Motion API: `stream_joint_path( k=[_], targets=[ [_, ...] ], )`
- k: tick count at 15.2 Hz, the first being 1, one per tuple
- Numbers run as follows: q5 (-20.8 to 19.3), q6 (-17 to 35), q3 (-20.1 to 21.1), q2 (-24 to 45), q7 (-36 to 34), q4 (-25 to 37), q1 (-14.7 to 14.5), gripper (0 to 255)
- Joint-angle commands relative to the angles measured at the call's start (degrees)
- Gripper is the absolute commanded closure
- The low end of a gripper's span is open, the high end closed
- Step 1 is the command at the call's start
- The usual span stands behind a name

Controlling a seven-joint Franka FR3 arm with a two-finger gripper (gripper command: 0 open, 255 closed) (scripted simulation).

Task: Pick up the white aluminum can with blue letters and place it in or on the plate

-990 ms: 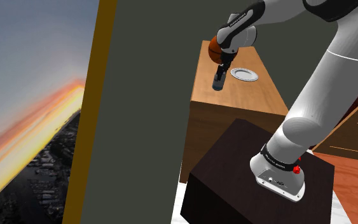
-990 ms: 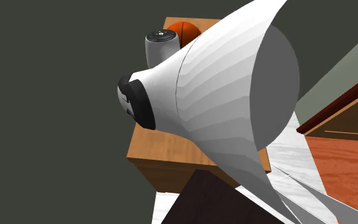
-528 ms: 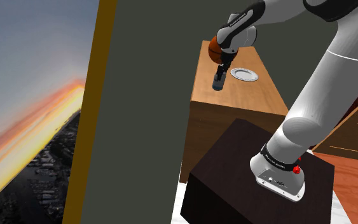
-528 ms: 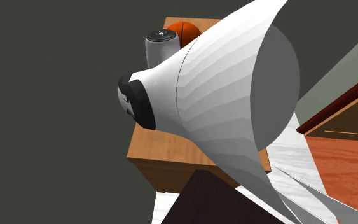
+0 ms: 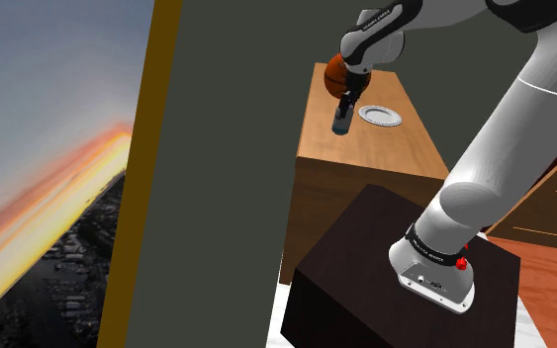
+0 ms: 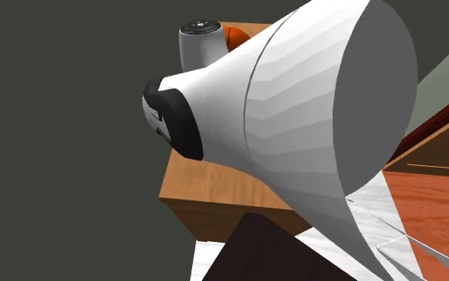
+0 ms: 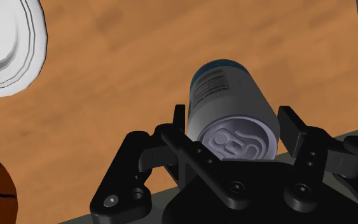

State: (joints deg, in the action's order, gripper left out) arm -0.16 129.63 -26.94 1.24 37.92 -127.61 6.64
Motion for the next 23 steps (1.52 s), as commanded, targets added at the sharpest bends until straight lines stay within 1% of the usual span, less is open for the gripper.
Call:
stream_joint_path(
  k=[1,10,17,23],
  targets=[
    [-0.52,-1.59,0.0,-0.92,-0.35,0.77,-0.04,255],
    [-2.28,-8.34,0.25,-4.34,-1.59,4.43,-0.17,255],
    [2.19,-11.23,-4.53,3.21,10.12,14.0,4.63,255],
    [7.8,-15.19,-6.91,12.02,19.95,25.13,10.6,255]
  ],
)
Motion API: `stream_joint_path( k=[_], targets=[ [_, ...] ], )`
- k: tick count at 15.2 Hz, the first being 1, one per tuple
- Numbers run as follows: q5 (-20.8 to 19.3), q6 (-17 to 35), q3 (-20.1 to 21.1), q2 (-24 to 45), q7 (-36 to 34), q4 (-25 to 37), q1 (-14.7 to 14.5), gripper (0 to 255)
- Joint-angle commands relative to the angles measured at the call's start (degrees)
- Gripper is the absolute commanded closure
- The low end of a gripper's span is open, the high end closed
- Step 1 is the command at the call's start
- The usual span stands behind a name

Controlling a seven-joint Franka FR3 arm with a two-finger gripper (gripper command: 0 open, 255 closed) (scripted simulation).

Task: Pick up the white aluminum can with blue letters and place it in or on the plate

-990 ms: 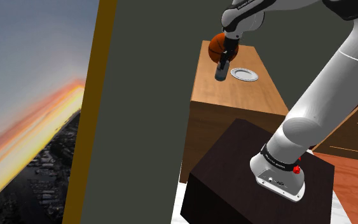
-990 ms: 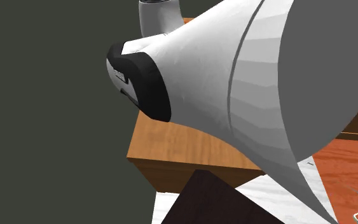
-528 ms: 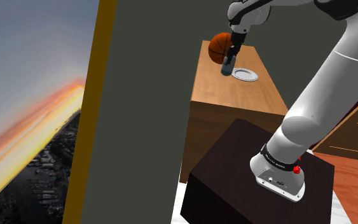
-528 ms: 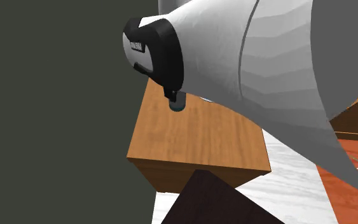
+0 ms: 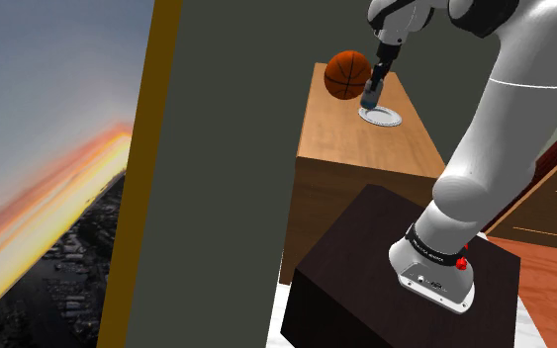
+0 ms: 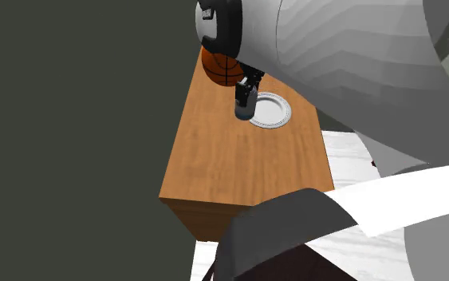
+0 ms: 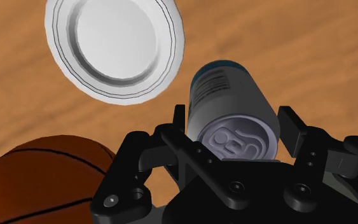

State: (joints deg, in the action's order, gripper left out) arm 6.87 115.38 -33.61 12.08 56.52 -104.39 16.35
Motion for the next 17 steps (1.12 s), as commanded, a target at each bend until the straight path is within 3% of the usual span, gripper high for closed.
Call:
stream_joint_path(
  k=[1,6,11,17],
  targets=[
    [1.77,-1.78,-0.47,2.83,2.87,4.08,2.1,255],
    [6.76,-6.87,-0.71,11.77,9.63,16.59,9.24,255],
    [11.36,-13.87,0.29,22.17,14.35,33.12,18.17,255],
    [11.72,-9.52,0.63,22.57,14.83,29.0,17.58,255]
  ],
)
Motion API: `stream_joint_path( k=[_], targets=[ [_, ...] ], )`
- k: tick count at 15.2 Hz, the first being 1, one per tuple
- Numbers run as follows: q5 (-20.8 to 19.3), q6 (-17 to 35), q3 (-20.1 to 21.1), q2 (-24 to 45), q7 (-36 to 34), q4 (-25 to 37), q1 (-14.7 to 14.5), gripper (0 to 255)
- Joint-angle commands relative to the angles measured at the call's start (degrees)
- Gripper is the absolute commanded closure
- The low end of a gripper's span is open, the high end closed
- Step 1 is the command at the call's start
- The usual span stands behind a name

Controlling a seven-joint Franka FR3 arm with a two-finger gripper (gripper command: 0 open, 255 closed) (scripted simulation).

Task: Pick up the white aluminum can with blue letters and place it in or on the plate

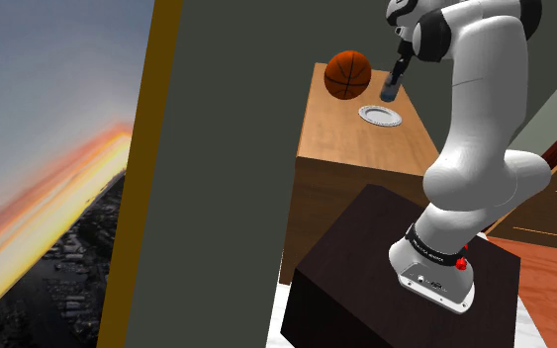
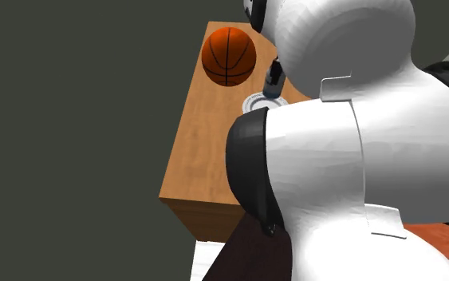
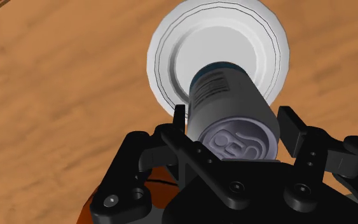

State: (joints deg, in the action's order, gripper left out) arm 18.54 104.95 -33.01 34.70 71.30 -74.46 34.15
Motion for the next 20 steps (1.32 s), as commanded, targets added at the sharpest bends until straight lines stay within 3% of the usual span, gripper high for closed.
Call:
stream_joint_path(
  k=[1,14,20],
  targets=[
    [0.14,1.6,0.09,0.07,0.15,-1.54,-0.29,255],
    [1.85,9.74,1.19,2.68,1.4,-7.49,-0.59,255],
    [1.85,9.74,1.19,2.68,1.4,-7.49,-0.59,255]
  ],
)
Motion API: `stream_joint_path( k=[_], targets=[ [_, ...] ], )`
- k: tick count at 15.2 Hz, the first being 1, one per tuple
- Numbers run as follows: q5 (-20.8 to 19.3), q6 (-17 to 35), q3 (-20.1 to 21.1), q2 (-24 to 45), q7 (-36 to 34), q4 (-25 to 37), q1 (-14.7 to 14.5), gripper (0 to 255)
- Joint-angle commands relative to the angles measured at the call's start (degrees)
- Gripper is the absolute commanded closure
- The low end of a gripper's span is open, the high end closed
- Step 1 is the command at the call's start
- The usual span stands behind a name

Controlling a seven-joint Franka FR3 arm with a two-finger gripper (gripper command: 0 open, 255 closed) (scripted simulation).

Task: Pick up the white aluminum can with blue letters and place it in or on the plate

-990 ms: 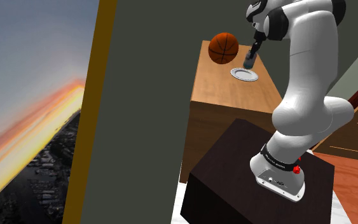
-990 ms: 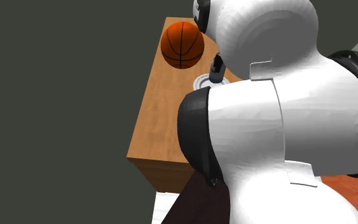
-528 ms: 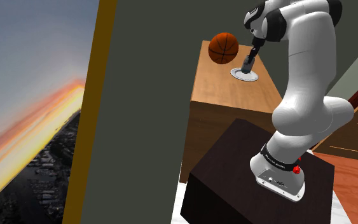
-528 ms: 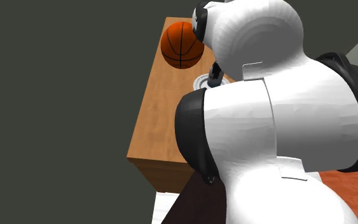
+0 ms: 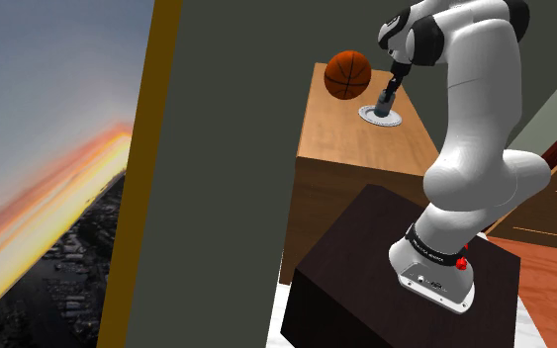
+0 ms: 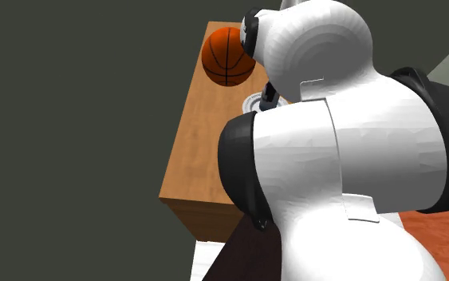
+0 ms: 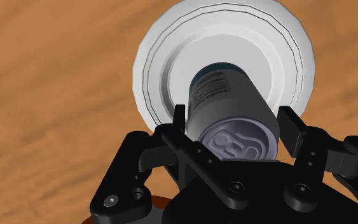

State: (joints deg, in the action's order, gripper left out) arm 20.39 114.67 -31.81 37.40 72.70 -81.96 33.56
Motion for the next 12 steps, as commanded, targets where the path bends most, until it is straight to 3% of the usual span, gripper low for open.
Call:
stream_joint_path(
  k=[1,2,3,8,12],
  targets=[
    [0.0,0.02,0.0,-0.02,0.0,0.01,0.0,255],
    [0.0,0.02,0.0,-0.02,0.0,0.01,0.0,255],
    [0.0,0.03,0.0,-0.02,0.0,0.0,0.0,0],
    [0.0,0.02,0.0,-0.02,0.0,0.01,0.0,0],
    [-1.42,-5.77,-0.93,-2.35,-0.97,3.78,-0.03,0]
  ],
)
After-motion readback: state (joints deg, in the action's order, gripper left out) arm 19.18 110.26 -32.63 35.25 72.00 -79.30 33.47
